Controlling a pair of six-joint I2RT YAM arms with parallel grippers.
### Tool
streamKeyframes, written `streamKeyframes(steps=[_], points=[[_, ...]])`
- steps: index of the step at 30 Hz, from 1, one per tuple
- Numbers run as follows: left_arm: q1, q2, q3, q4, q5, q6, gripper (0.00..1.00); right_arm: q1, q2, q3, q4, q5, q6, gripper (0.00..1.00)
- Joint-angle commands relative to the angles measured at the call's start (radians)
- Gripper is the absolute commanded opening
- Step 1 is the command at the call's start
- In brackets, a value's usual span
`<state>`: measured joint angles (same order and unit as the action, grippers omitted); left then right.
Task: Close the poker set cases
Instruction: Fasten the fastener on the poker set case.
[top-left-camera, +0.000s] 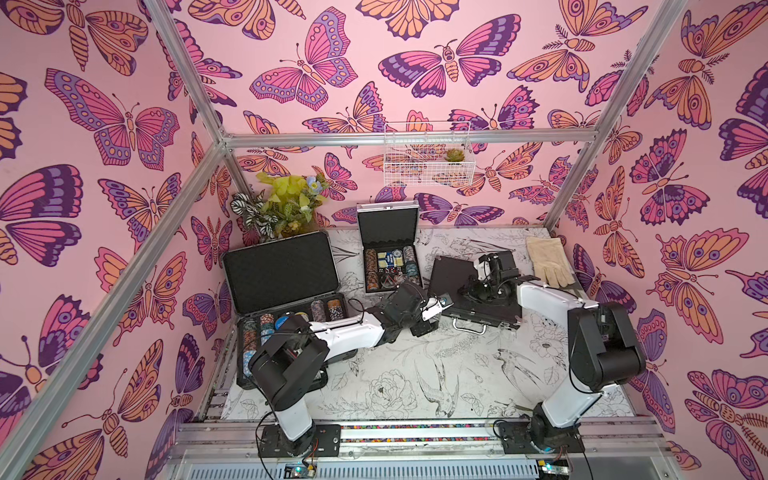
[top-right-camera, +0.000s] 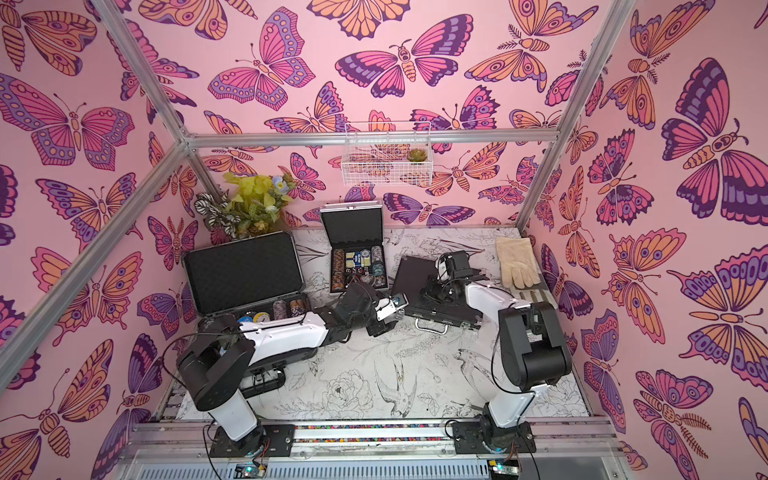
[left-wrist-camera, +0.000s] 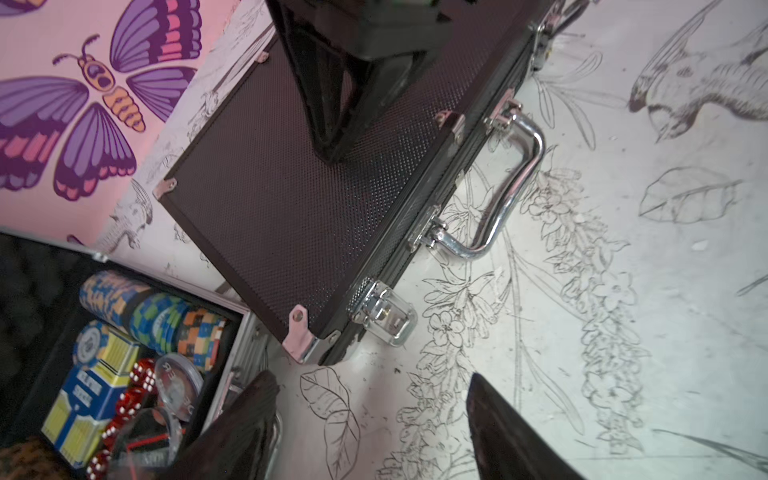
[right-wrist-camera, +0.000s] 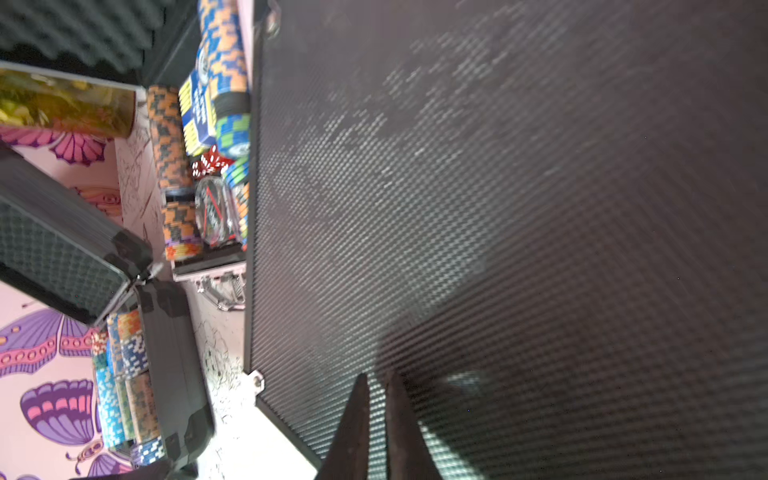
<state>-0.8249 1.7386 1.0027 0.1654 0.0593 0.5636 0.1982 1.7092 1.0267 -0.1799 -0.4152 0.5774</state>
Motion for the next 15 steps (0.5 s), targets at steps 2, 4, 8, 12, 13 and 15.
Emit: streamKeyframes(steps=[2, 4, 8, 12, 13, 15], points=[[0.004, 0.074, 0.064, 0.022, 0.007, 0.259, 0.74, -0.033, 0.024, -0.029, -0.134, 0.055, -0.005, 0.14], [0.004, 0.107, 0.1, -0.004, 0.013, 0.272, 0.79, -0.043, 0.022, -0.028, -0.141, 0.056, -0.006, 0.14], [0.013, 0.163, 0.15, -0.03, 0.002, 0.296, 1.0, -0.056, 0.011, -0.031, -0.146, 0.054, -0.01, 0.14], [0.02, 0.206, 0.186, -0.06, -0.02, 0.341, 1.0, -0.062, 0.011, -0.034, -0.147, 0.052, -0.011, 0.13], [0.022, 0.216, 0.194, -0.062, -0.032, 0.353, 1.0, -0.062, 0.013, -0.035, -0.147, 0.052, -0.011, 0.14], [0.028, 0.227, 0.199, -0.067, -0.032, 0.371, 0.98, -0.063, 0.017, -0.034, -0.146, 0.049, -0.01, 0.14]])
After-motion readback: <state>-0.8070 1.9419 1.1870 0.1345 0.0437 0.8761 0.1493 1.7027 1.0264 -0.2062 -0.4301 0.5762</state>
